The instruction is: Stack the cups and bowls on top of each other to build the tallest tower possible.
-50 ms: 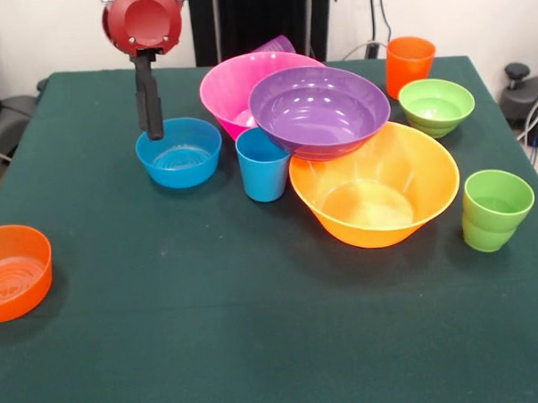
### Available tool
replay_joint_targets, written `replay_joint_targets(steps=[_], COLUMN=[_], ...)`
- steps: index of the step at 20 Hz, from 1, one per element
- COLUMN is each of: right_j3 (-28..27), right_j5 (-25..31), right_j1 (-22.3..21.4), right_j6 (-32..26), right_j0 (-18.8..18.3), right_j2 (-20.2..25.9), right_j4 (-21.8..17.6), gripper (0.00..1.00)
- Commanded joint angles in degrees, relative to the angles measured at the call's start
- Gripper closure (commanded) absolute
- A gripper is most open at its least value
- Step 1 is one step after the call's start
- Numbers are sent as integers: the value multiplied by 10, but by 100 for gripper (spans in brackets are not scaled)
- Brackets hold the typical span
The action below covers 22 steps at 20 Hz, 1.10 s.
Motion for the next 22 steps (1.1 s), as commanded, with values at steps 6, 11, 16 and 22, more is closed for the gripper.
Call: replay_joint_targets(steps=[6, 11, 16, 22], right_j3=[-114, -158, -197, -251], right_j5=[-42, -83, -115, -139], right_j1=[90, 112, 138, 190], right_j6=[254, 301, 343, 423], right_j0=[54, 73, 79, 102], right_j2=[-38, -67, -89, -126], right_j4=[19, 13, 11, 16], gripper=[0, 0, 0, 0])
